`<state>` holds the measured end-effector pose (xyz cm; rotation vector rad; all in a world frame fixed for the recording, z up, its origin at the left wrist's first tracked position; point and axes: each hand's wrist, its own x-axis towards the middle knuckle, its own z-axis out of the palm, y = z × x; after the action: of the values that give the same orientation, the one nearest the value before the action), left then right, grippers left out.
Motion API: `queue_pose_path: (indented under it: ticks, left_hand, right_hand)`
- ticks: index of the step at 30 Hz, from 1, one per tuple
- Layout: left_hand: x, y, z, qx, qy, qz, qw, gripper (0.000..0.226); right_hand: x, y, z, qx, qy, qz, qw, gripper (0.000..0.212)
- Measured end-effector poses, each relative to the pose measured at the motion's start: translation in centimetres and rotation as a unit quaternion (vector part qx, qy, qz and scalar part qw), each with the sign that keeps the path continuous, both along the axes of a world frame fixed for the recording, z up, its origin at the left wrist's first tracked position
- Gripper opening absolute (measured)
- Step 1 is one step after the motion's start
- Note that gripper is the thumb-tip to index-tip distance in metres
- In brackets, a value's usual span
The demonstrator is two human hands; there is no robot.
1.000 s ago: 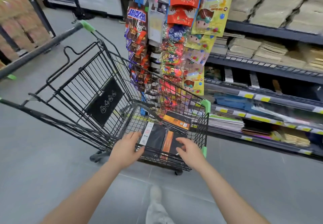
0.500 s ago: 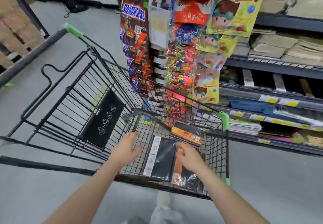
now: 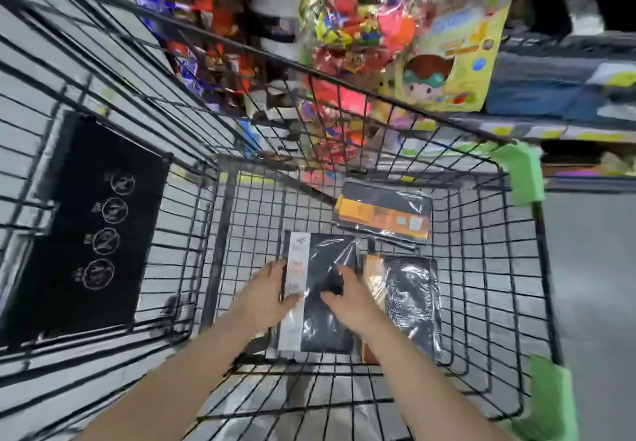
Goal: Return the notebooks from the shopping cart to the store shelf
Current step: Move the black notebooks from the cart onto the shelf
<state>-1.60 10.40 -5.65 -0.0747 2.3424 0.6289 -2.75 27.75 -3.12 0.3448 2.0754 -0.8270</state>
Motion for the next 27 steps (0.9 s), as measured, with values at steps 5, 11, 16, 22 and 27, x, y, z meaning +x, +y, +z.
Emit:
queue_pose_path:
  ticks: [5,11,16,22,27]
  left_hand:
    - [0.7,1.8,-3.2,0.065,-0.021,0.061,0.996,0.094]
    - [1.1,1.1,-4.2,0.13,0.02,0.171,0.976,0.083]
    - [0.8,-4.5,-3.4,0.105,0.04,0.177,0.978,0.087]
    - [0.9,-10.9,-2.3,0.089,0.06,0.194,0.975,0.086]
    - [0.4,-12.4,-2.7,0.087,0.092,0.188,0.974,0.078]
  right_hand:
    - [-0.5,-0.2,-2.0,0.025,0.027,-0.008,0.999,0.062]
    - [-1.0,-0.1,-2.4,0.001,0.045,-0.053,0.998,0.052]
    - [-1.5,-3.2,-2.7,-0.027,0.031,-0.026,0.999,0.055]
    - [-0.5,-4.2,-2.3,0.034,0.035,-0.046,0.998,0.064]
    - [0.1,-2.8,-2.4,0.08,-0.001,-0.043,0.996,0.07]
